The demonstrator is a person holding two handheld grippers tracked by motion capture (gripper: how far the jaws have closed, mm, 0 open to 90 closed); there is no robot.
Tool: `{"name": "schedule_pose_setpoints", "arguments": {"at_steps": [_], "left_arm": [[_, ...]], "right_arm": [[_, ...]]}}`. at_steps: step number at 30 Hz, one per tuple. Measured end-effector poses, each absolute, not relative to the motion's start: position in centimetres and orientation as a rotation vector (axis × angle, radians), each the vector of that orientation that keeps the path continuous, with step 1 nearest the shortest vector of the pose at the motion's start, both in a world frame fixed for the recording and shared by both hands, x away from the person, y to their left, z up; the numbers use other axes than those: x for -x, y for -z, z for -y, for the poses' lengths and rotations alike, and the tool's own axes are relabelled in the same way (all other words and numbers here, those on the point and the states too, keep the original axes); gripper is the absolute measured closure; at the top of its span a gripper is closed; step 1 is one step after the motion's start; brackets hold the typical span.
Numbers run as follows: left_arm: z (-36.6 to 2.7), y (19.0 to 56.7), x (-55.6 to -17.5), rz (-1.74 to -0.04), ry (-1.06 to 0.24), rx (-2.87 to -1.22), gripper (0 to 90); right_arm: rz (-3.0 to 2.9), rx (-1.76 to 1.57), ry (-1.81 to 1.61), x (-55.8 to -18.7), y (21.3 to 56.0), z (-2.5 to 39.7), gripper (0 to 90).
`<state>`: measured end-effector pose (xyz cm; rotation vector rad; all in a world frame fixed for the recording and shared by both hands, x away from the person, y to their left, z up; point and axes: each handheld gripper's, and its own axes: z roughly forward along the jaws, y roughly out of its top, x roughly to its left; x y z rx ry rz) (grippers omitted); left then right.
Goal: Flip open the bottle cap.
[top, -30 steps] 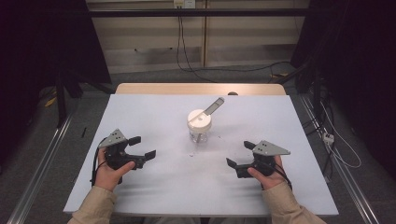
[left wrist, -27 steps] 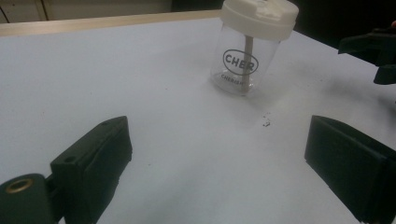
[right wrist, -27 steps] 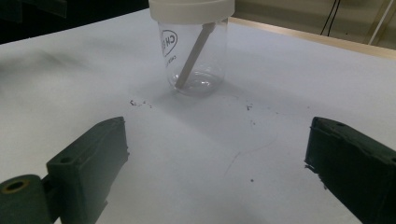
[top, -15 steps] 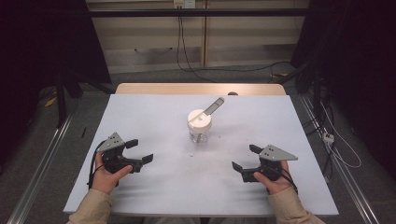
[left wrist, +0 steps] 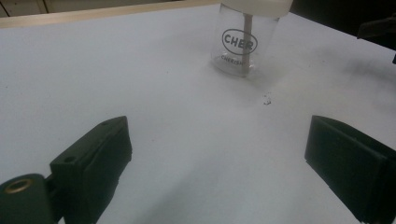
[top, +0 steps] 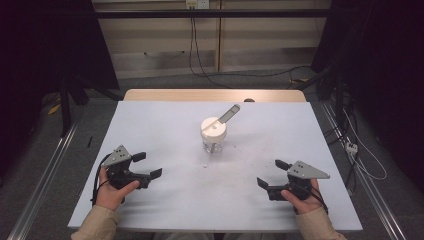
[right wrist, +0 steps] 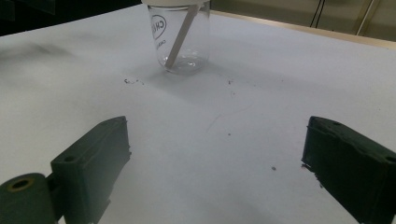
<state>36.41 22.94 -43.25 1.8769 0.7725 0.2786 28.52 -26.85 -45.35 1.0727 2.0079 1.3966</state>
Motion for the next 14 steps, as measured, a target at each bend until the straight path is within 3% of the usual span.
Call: {"name": "schedule_pose_setpoints", "arguments": {"at_steps": [14], "left_arm": [[-22.93,43.53,-36.77,-0.794,-0.294,-1.893,6.7]], "right_arm": [[-2.003,-1.094,-1.388,-28.85,45.68,27.29,6.1]]}}
